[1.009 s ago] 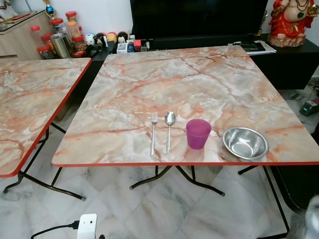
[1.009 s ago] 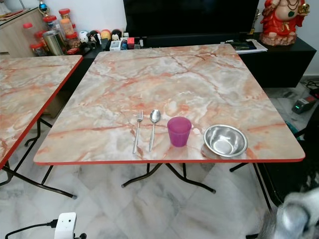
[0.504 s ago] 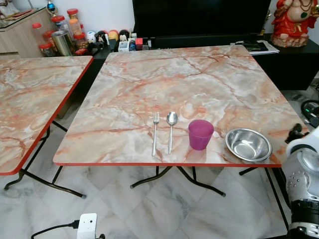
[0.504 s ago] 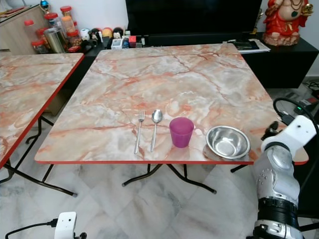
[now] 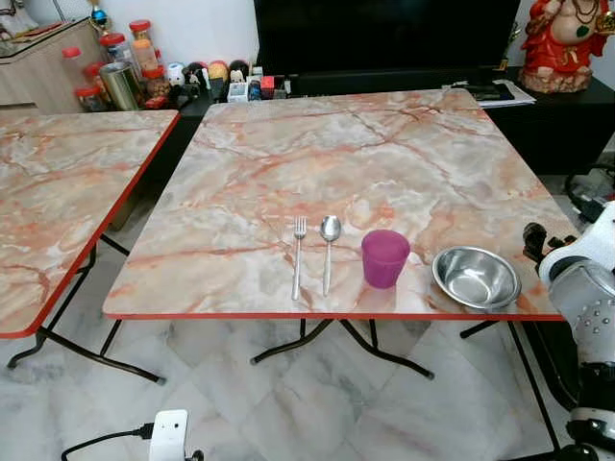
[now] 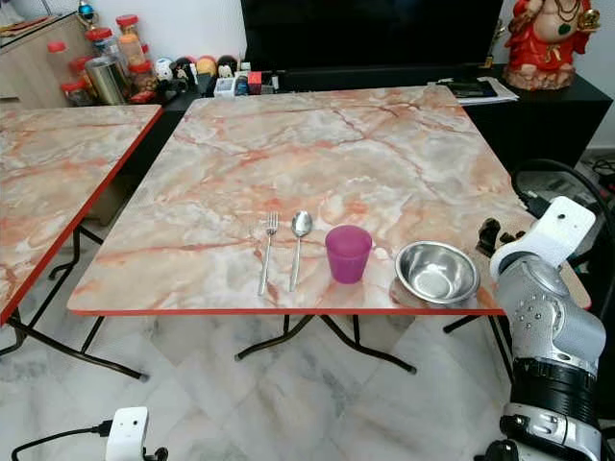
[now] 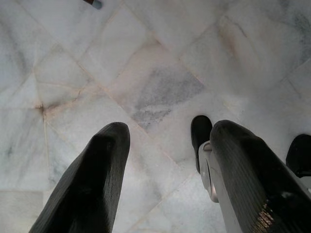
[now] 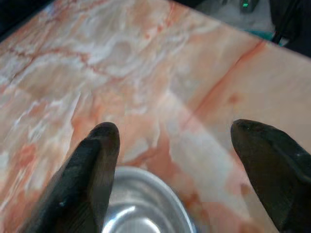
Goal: Setting the table
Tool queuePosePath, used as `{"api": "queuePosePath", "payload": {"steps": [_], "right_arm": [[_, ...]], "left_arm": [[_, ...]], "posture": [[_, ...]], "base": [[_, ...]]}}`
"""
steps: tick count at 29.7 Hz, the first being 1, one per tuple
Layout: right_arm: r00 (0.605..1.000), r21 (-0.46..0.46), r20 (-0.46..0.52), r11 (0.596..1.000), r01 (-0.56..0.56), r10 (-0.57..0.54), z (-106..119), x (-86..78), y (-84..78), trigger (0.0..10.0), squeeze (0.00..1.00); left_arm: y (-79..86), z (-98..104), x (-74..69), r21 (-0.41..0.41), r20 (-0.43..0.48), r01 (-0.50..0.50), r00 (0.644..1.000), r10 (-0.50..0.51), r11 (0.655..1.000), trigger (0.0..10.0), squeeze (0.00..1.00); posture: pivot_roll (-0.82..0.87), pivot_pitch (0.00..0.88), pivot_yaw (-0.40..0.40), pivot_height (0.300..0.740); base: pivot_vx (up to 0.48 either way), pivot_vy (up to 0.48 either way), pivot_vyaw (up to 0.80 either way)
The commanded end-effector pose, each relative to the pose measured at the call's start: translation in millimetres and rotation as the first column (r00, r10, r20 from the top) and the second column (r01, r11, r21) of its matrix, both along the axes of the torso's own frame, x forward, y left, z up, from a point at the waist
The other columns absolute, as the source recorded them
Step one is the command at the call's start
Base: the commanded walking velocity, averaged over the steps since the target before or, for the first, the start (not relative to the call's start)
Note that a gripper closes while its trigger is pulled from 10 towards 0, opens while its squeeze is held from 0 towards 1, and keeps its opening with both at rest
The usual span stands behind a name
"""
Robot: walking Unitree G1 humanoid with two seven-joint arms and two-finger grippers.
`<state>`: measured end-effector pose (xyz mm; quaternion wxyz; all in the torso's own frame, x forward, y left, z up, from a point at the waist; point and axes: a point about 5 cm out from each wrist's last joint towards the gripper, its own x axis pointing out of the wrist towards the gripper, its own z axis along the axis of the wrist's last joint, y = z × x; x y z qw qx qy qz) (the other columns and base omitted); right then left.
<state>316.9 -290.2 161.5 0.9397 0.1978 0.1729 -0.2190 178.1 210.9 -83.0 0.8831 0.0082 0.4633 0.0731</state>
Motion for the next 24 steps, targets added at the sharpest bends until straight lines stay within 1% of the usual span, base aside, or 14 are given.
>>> {"api": "queuePosePath", "payload": {"steps": [1,4,5,8,10,13,17,24], "right_arm": [[0.999,0.032,0.01,0.999,-0.044,0.044,5.2,-0.7,6.5,10.0,1.0],[0.997,0.046,0.006,0.996,-0.072,0.072,4.2,-0.3,10.9,10.0,1.0],[0.995,0.064,0.001,0.993,-0.099,0.099,1.9,0.1,16.2,10.0,1.0],[0.993,0.076,-0.006,0.99,-0.116,0.117,-0.3,-0.2,20.0,10.0,1.0],[0.992,0.079,-0.014,0.989,-0.124,0.125,-1.7,-0.6,22.0,10.0,0.0],[0.99,0.09,-0.034,0.986,-0.137,0.14,-6.5,-1.6,25.5,10.0,0.0],[0.991,0.089,-0.053,0.989,-0.119,0.124,-13.3,-3.8,23.9,10.0,0.0],[0.994,0.089,-0.048,0.992,-0.095,0.099,-12.7,-4.3,21.0,10.0,0.0]], "left_arm": [[3.6,1.1,1.2,0.0,-0.002,-0.008,1.0,0.008,1.0,10.0,0.0],[4.0,0.8,0.5,0.0,-0.005,-0.008,1.0,0.008,1.0,10.0,0.0],[3.9,0.6,0.1,-0.001,-0.006,-0.008,1.0,0.008,1.0,10.0,0.0],[4.0,0.4,-0.4,-0.001,-0.006,-0.008,1.0,0.008,1.0,10.0,0.0],[4.1,0.4,-0.6,-0.001,-0.006,-0.007,1.0,0.007,1.0,10.0,0.0],[4.4,0.2,-1.0,-0.003,-0.008,-0.008,1.0,0.008,1.0,10.0,0.0],[4.6,0.0,-1.4,-0.004,-0.009,-0.01,1.0,0.01,1.0,10.0,0.0],[5.2,0.1,-1.4,-0.003,-0.011,-0.007,1.0,0.007,1.0,10.0,0.0]], "posture": [[-0.11,0.0,0.064,0.74],[-0.11,0.0,0.064,0.74],[-0.1,0.0,0.063,0.74],[-0.1,0.0,0.063,0.74],[-0.1,0.0,0.063,0.74],[-0.1,0.0,0.063,0.74],[-0.1,0.0,0.064,0.74],[-0.1,0.0,0.067,0.74]], "base": [[0.0,0.0,0.0],[0.0,0.0,0.0],[0.0,0.0,0.0],[0.0,0.0,0.0],[0.0,0.0,0.0],[0.0,0.0,0.0],[0.0,0.0,0.0],[0.0,0.0,0.0]]}}
